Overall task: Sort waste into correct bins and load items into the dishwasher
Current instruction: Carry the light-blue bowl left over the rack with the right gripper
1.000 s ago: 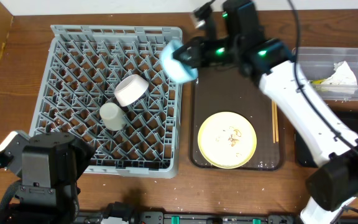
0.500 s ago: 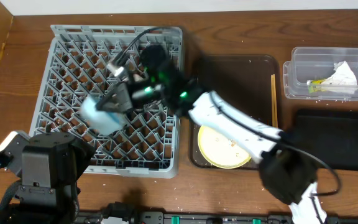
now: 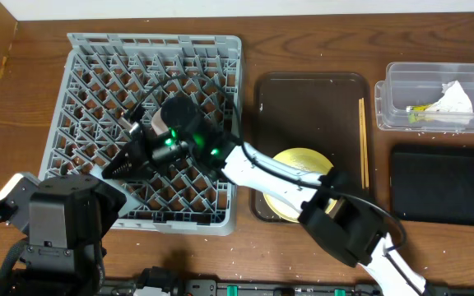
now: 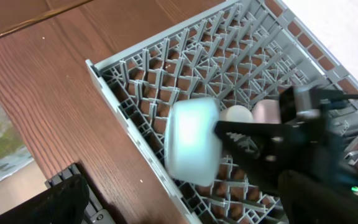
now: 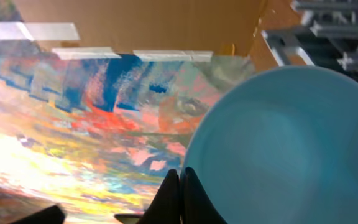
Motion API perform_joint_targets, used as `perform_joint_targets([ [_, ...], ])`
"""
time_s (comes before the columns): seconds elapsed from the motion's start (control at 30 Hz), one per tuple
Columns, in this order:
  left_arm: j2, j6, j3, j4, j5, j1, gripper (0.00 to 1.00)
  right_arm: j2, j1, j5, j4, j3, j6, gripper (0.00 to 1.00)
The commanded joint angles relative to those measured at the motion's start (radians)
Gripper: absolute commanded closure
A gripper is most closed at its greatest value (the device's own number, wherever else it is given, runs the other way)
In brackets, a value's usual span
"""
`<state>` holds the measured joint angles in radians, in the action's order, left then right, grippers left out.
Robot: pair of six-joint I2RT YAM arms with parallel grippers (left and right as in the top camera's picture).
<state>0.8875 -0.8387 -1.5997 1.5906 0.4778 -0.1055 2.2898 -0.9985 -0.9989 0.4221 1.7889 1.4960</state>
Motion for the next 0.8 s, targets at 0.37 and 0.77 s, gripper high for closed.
perform_joint_targets([
  [0.37,0.0,-0.009,-0.008,0.002,0.013,0.005,0.02,0.095,-0.007,0.069,0.039,0.007,-0.012,0.99],
  [0.77,0.0,-0.009,-0.008,0.002,0.013,0.005,0.02,0.031,-0.001,0.264,-0.332,0.008,-0.324,0.99],
])
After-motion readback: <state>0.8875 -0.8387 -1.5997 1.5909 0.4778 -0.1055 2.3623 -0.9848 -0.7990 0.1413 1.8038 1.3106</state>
